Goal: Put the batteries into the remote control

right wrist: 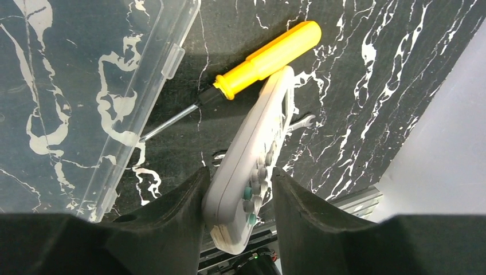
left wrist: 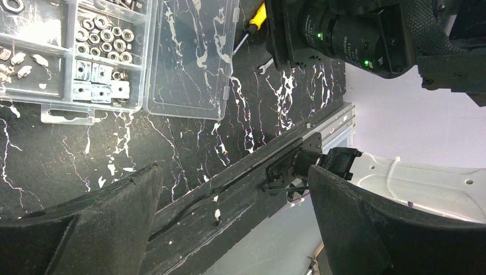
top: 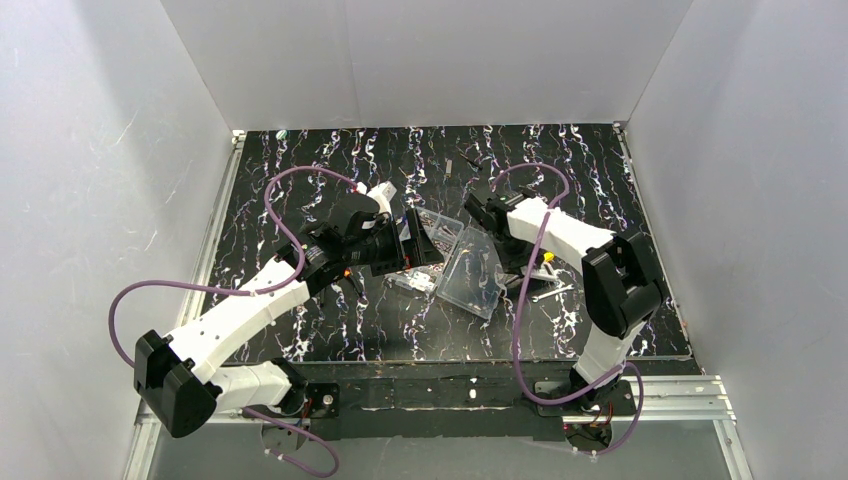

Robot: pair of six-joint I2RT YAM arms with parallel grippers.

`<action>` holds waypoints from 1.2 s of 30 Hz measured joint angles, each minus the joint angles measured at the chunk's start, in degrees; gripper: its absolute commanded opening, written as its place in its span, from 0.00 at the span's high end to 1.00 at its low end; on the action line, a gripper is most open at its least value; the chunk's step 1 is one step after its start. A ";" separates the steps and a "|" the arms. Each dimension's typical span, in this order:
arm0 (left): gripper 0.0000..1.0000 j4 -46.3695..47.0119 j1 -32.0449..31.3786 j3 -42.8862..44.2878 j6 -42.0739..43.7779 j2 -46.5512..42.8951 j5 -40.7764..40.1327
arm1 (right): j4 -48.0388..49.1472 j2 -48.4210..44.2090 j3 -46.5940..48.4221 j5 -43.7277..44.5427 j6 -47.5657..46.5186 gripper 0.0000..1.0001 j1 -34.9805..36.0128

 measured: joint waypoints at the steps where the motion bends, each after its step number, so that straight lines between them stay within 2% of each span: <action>1: 0.02 0.00 0.00 0.00 0.00 0.00 0.02 | 0.15 0.15 -0.07 -0.17 -0.02 0.47 0.00; 4: 0.02 0.02 0.00 0.00 0.00 0.00 0.02 | 0.92 0.42 -0.79 -0.52 -0.02 0.43 0.00; 15: 0.02 0.04 0.00 0.00 0.00 0.02 0.02 | 2.91 1.73 -2.10 -1.73 0.04 0.40 0.39; 17: 0.02 0.04 0.00 0.00 0.04 0.04 0.04 | 3.06 1.84 -2.45 -1.86 0.07 0.37 0.55; 25: 0.02 0.07 0.00 0.00 0.20 0.17 0.24 | 3.96 1.97 -2.84 -2.43 0.20 0.32 0.85; 36: 0.02 -0.35 0.00 0.31 0.46 0.87 0.39 | 4.15 0.55 -3.76 -3.13 0.46 0.31 1.01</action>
